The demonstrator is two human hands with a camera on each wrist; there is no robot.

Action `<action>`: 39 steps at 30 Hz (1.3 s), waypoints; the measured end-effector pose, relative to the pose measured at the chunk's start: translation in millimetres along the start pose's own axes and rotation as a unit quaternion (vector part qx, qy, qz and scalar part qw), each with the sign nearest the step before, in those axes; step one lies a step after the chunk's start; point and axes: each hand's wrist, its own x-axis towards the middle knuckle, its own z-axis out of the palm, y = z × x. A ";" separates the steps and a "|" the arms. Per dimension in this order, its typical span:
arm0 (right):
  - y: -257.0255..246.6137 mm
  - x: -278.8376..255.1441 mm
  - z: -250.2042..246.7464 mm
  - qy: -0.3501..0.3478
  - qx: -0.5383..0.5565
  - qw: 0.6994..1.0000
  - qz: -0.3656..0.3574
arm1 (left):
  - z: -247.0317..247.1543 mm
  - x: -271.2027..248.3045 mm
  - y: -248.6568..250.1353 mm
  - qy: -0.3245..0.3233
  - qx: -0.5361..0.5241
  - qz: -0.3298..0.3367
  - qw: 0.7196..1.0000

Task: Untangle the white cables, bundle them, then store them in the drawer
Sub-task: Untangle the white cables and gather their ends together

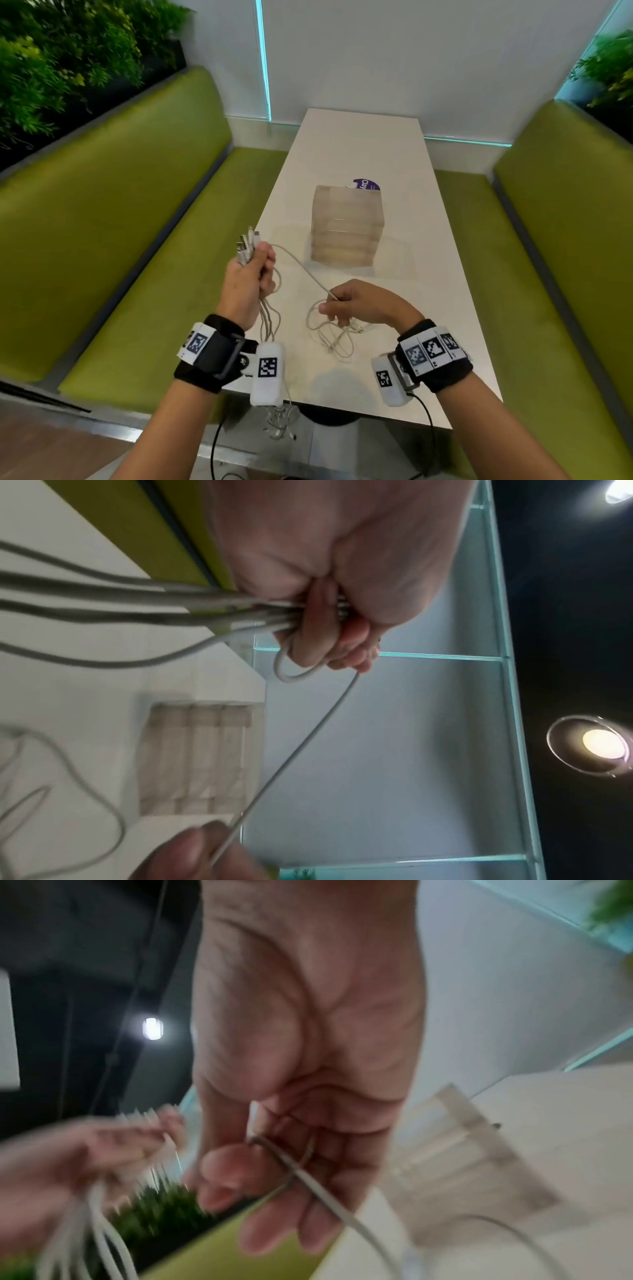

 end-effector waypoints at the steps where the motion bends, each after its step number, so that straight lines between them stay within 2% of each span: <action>1: 8.6 2.9 2.1 0.005 -0.015 1.000 0.001 | -2.5 0.8 3.5 0.010 -0.011 0.013 1.000; 4: 31.1 12.9 2.0 0.036 -0.064 0.997 -0.001 | -12.6 2.5 12.4 0.057 -0.060 0.039 0.996; 8: 39.8 15.0 -2.2 0.112 0.023 0.992 -0.051 | -20.6 1.1 9.2 0.079 -0.061 0.038 0.994; 10: 26.2 16.8 0.3 0.126 0.046 0.987 -0.089 | -16.0 -2.6 -3.2 0.048 -0.013 0.013 0.999; 13: -2.4 20.2 7.1 0.115 0.069 0.983 -0.126 | -1.3 -11.0 -22.5 -0.032 0.068 -0.022 0.997; 15: -14.1 25.0 8.8 0.088 0.061 0.987 -0.122 | 6.7 -16.3 -29.7 -0.078 0.091 -0.029 0.992; 17: -18.8 27.9 9.3 0.062 0.067 0.990 -0.108 | 11.3 -19.2 -30.7 -0.092 0.088 -0.028 0.991; 21: -16.0 31.7 6.2 0.076 0.082 0.991 -0.079 | 13.2 -17.9 -26.9 -0.124 0.063 0.000 0.990; 24: -9.9 37.3 5.0 0.084 0.024 0.993 -0.077 | 11.7 -14.3 -23.1 -0.126 0.040 0.004 0.991; 27: 12.4 43.8 -0.2 0.070 -0.107 0.990 -0.057 | 7.6 -9.1 -16.4 -0.118 -0.009 0.010 0.993; 29: 33.4 48.3 -8.7 0.082 -0.189 0.978 -0.014 | 4.4 -6.5 -7.9 -0.112 -0.040 0.020 0.993; 31: 51.8 48.7 -20.3 0.107 -0.221 0.968 0.048 | -0.3 -3.8 2.3 -0.097 -0.067 0.036 0.992; 33: 68.0 43.9 -31.9 0.140 -0.179 0.968 0.102 | -7.8 -0.4 11.5 -0.075 -0.086 0.045 0.992; 35: 75.7 39.3 -40.5 0.181 -0.120 0.969 0.118 | -16.8 3.6 15.2 -0.053 -0.092 0.054 0.993; 37: 74.5 37.2 -44.8 0.231 -0.044 0.967 0.096 | -21.9 6.9 12.2 -0.038 -0.087 0.053 0.994; 39: 61.3 34.3 -45.0 0.276 0.048 0.959 0.044 | -22.6 9.5 5.2 -0.030 -0.067 0.040 0.996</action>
